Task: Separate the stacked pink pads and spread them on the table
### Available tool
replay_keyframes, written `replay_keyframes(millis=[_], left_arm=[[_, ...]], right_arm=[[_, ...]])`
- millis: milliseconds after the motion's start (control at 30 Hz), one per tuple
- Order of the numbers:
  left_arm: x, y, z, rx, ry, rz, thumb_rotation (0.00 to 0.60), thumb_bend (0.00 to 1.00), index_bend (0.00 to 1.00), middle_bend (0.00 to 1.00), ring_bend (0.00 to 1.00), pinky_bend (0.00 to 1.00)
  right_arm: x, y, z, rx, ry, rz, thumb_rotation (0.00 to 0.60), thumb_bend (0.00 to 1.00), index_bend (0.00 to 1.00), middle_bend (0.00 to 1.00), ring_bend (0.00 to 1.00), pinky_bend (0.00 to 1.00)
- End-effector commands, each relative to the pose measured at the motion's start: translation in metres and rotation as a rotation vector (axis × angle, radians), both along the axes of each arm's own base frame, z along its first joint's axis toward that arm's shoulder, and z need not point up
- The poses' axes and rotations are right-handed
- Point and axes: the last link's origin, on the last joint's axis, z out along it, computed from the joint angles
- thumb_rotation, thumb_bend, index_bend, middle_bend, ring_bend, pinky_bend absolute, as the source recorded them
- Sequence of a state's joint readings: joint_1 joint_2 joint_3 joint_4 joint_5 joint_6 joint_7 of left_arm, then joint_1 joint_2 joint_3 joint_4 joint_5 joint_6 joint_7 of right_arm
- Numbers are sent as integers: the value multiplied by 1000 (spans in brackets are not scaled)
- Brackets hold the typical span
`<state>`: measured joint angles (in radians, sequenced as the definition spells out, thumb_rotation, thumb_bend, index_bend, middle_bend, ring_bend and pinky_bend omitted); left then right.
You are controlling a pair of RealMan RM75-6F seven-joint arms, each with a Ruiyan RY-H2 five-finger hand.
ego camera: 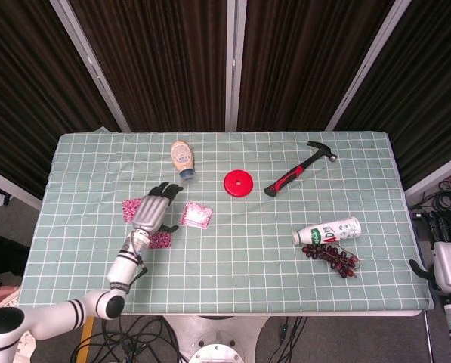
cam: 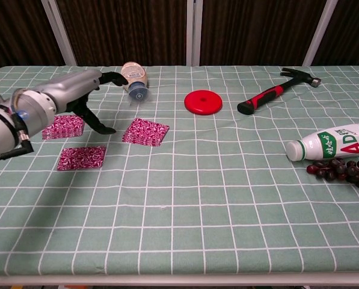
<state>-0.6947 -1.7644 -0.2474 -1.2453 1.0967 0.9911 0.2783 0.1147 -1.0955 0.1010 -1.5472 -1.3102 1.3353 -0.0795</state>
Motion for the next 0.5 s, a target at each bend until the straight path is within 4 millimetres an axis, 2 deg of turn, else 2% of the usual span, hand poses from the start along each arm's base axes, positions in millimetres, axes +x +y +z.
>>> replay_keyframes(millis=[33, 300, 500], left_arm=[[-25, -15, 28, 41, 66, 19, 600, 144, 130, 117, 31, 147], [-75, -63, 84, 117, 161, 94, 600, 140, 130, 116, 15, 146], [-95, -102, 109, 189, 166, 132, 600, 140, 130, 117, 15, 146]], right_arm=[[2, -1, -2, 7, 2, 15, 600, 147, 0, 0, 0, 0], [16, -2, -3, 11, 2, 103, 600, 148, 0, 0, 0, 0], [19, -1, -10, 29, -14, 125, 600, 148, 0, 0, 0, 0]])
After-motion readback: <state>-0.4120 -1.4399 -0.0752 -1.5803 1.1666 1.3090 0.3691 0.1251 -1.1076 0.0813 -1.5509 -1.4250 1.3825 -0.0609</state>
